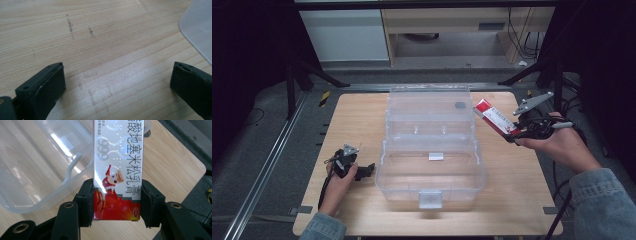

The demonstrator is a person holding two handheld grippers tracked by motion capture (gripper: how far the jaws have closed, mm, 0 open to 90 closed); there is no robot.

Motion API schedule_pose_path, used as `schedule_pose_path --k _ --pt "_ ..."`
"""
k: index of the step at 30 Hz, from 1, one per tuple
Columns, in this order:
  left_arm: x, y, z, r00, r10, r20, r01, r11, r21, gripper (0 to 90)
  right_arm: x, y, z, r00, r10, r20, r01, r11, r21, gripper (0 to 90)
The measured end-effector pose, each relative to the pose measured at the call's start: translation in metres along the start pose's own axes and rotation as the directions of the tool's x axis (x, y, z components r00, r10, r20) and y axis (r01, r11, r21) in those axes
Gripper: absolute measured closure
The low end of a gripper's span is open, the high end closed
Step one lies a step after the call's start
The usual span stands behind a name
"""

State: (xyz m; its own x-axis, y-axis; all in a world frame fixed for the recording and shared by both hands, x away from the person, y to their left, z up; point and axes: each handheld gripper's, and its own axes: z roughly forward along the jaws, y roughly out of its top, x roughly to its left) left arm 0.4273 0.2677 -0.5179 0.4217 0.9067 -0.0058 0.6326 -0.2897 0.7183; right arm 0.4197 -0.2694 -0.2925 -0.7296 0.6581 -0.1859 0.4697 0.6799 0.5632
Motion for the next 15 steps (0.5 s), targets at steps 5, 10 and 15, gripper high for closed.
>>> schedule_pose_path --k 5,10,15 --pt "0.000 0.000 0.000 1.0000 -0.002 0.000 0.002 1.0000 -0.002 0.0 0.008 0.014 0.001 0.9995 -0.029 -0.012 0.029 0.999 -0.018 51.6" --pt "0.000 0.000 0.000 1.0000 -0.006 0.001 0.006 1.0000 -0.007 0.0 0.014 0.029 0.002 0.9985 -0.053 -0.018 0.052 0.998 -0.033 51.6" --pt "0.000 0.000 0.000 1.0000 -0.001 0.000 0.001 1.0000 -0.004 0.0 0.021 0.041 0.006 0.9967 -0.075 -0.030 0.074 0.997 -0.038 51.6"
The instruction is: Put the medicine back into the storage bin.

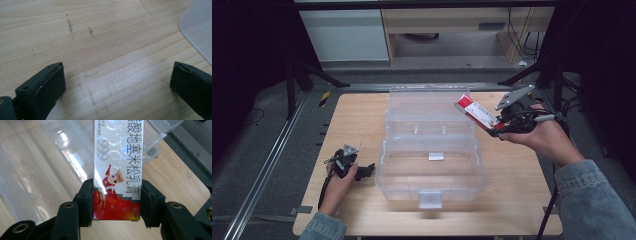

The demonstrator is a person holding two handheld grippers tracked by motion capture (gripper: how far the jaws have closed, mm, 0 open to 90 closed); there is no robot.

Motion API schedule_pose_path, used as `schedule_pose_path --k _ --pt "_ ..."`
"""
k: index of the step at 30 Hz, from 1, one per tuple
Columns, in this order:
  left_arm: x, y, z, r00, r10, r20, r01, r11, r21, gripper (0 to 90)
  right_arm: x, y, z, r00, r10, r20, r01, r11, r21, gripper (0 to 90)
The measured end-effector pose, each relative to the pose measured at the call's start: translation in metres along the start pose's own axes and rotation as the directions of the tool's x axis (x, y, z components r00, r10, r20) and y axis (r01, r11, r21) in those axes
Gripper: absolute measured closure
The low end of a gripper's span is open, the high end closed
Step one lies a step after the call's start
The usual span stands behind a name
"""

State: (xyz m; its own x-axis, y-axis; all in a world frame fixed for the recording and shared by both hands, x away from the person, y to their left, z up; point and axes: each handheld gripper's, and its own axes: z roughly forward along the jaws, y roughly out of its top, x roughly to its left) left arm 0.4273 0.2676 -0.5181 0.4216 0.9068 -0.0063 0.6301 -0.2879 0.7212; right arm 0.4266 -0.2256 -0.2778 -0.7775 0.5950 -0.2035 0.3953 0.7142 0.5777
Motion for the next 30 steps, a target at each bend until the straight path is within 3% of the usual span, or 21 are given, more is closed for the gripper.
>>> schedule_pose_path --k 10,30 --pt "0.000 0.000 0.000 1.0000 -0.002 0.000 0.002 1.0000 -0.002 0.0 0.018 0.022 0.016 0.9970 -0.063 -0.045 0.063 0.998 -0.006 51.6" --pt "0.000 0.000 0.000 1.0000 -0.001 0.000 0.001 1.0000 -0.002 0.0 0.056 0.052 0.040 0.9782 -0.168 -0.122 0.167 0.986 -0.013 51.6"
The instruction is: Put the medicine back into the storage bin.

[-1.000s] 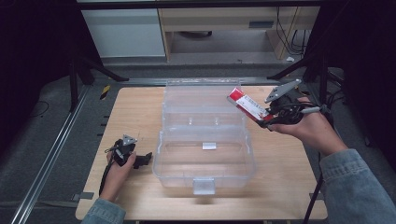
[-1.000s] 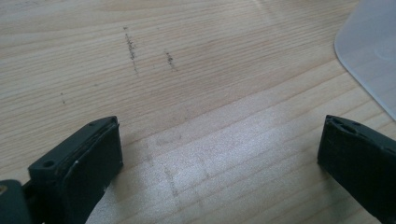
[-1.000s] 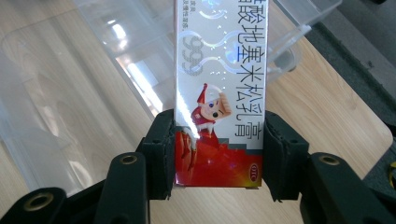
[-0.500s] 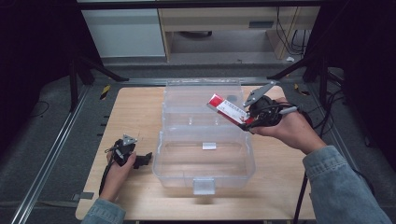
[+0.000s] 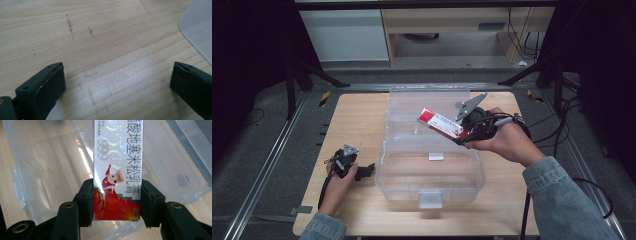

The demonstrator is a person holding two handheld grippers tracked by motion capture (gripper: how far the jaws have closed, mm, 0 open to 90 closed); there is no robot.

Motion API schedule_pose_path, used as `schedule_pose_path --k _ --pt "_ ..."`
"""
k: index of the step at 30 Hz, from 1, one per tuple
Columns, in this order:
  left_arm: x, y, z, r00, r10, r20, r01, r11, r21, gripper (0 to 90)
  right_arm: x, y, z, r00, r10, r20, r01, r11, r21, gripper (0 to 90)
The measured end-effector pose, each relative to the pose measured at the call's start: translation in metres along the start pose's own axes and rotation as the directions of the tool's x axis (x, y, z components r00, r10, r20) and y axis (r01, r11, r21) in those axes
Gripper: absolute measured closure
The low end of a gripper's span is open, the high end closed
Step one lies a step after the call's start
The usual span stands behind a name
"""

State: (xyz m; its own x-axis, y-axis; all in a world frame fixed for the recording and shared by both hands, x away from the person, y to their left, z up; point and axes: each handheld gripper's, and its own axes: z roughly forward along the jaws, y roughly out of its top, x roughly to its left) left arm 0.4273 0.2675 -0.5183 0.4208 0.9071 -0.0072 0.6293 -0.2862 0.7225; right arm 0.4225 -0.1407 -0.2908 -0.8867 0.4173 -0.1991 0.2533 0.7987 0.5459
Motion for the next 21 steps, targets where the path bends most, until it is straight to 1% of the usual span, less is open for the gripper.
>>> schedule_pose_path --k 9,16,21 --pt "0.000 0.000 0.000 1.0000 -0.001 0.000 0.001 1.0000 -0.001 0.0 0.014 0.010 0.019 0.9985 -0.039 -0.037 0.040 0.999 0.026 51.6" --pt "0.000 0.000 0.000 1.0000 0.003 0.000 -0.003 1.0000 0.002 0.0 0.026 0.023 0.032 0.9944 -0.081 -0.069 0.083 0.996 0.040 51.6" --pt "0.000 0.000 0.000 1.0000 0.003 0.000 -0.003 1.0000 0.004 0.0 0.034 0.030 0.040 0.9911 -0.099 -0.089 0.103 0.993 0.050 51.6"
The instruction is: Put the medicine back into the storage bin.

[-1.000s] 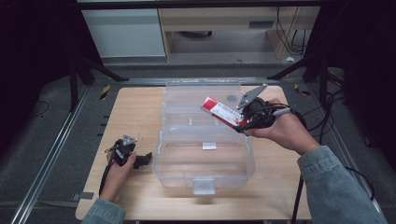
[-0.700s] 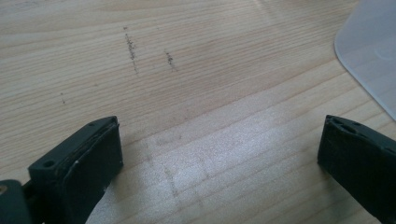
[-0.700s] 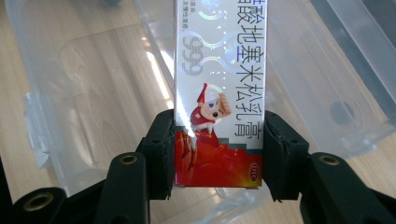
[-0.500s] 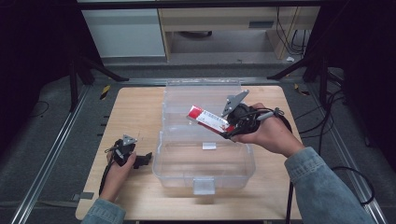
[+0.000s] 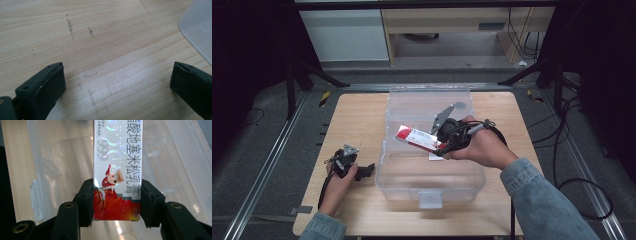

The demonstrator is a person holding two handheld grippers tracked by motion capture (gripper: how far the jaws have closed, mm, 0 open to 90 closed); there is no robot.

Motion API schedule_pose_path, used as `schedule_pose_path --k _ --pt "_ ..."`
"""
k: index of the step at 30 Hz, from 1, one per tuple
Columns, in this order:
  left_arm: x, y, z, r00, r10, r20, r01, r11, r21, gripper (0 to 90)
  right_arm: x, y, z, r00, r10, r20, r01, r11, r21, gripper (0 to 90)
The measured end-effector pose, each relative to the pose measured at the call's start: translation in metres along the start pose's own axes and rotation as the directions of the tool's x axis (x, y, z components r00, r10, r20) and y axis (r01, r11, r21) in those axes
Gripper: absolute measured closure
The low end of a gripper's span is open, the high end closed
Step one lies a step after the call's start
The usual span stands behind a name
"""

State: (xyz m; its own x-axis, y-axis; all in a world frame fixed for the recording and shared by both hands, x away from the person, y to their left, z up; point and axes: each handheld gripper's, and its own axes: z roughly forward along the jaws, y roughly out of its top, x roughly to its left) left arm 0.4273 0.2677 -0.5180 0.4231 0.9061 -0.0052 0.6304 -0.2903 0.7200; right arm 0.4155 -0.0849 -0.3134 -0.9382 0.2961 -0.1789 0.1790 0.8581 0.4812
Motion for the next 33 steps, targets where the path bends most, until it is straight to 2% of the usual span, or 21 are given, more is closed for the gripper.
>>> schedule_pose_path --k 10,13,19,24,33 --pt "0.000 0.000 0.000 1.0000 0.003 0.002 -0.003 1.0000 -0.001 0.0 0.010 0.011 0.012 0.9986 -0.048 -0.023 0.048 0.999 0.000 51.6" --pt "0.000 0.000 0.000 1.0000 0.003 0.001 -0.003 1.0000 -0.001 0.0 0.014 0.012 0.015 0.9971 -0.061 -0.045 0.061 0.998 0.000 51.6" --pt "0.000 0.000 0.000 1.0000 0.002 0.003 -0.002 1.0000 -0.001 0.0 0.018 0.014 0.028 0.9943 -0.079 -0.072 0.082 0.996 0.030 51.6" --pt "0.000 0.000 0.000 1.0000 0.001 0.004 -0.001 1.0000 -0.002 0.0 0.023 0.015 0.042 0.9888 -0.112 -0.099 0.118 0.992 0.054 51.6" --pt "0.001 0.000 0.001 0.9999 0.006 0.010 -0.006 1.0000 -0.002 0.0 0.029 0.013 0.068 0.9783 -0.143 -0.150 0.157 0.984 0.082 51.6"
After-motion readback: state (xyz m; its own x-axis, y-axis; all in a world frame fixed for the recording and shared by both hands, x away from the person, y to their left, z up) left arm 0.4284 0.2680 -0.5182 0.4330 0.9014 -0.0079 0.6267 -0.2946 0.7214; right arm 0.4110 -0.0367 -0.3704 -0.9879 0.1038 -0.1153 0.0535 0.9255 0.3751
